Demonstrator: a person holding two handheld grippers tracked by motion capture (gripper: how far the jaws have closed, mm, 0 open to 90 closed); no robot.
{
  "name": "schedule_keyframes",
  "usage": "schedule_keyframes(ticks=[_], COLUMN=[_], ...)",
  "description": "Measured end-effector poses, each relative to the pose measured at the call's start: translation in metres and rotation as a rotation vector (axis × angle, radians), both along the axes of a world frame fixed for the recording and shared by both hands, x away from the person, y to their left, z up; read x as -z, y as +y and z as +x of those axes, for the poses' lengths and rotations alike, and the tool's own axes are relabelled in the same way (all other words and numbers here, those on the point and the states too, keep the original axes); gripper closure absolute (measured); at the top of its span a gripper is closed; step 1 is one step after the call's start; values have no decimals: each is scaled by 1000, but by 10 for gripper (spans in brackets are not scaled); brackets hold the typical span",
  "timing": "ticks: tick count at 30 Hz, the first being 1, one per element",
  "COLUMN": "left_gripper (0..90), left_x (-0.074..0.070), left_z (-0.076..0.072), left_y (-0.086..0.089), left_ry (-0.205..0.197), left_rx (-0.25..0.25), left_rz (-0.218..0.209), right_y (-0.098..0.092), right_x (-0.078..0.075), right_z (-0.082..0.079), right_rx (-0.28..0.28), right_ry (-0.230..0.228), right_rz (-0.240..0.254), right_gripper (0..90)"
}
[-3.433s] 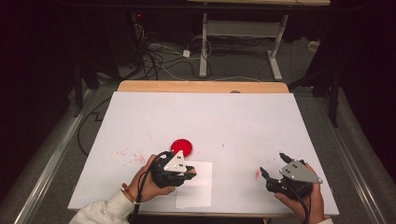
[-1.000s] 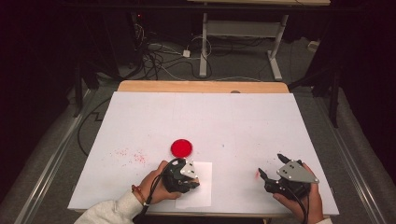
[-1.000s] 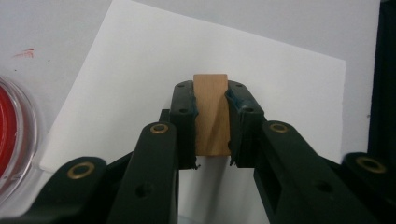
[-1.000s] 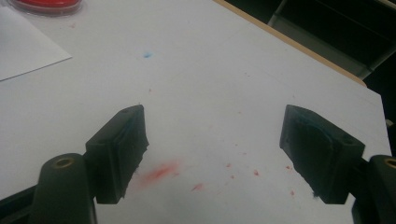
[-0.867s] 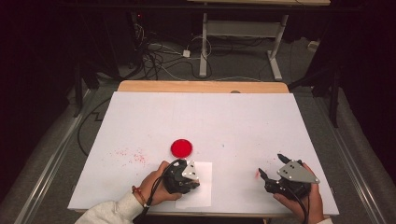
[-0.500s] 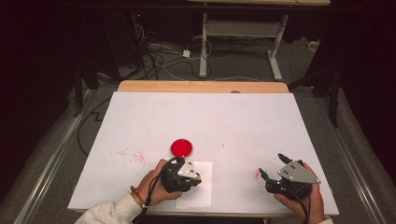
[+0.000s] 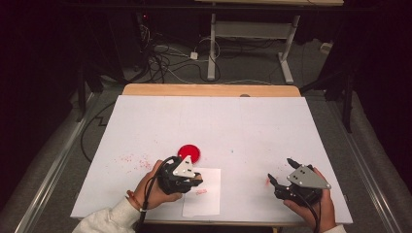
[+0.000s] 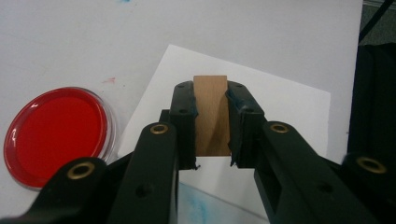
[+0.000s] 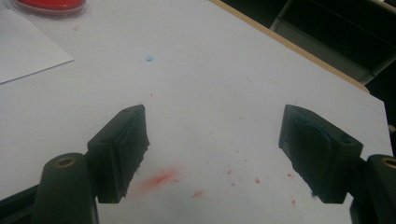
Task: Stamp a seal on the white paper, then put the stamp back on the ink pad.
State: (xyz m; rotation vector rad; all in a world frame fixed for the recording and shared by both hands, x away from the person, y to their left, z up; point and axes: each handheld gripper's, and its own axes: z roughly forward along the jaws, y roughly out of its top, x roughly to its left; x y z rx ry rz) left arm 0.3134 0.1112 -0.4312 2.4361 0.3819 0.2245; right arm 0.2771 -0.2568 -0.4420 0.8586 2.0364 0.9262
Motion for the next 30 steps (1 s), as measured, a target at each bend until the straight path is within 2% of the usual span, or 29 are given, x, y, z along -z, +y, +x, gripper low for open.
schedule_keyframes(ticks=[15,18,27,30], left_gripper=[734,734,734,734], left_x=[-5,-7,-16,-18], left_z=[5,9,25,32], left_y=[12,15,28,29], left_ry=[-11,-12,-6,-10], left_rx=[-36,-48,-89,-107], left_rz=[-15,-17,-49,-45], right_y=[2,2,1,3], right_x=[0,-1,1,1], right_z=[1,1,1,-1], right_rx=[-9,-12,-8,-15], right_ry=[3,-5,8,7], right_rz=[1,8,9,3], right_gripper=[240,240,240,240])
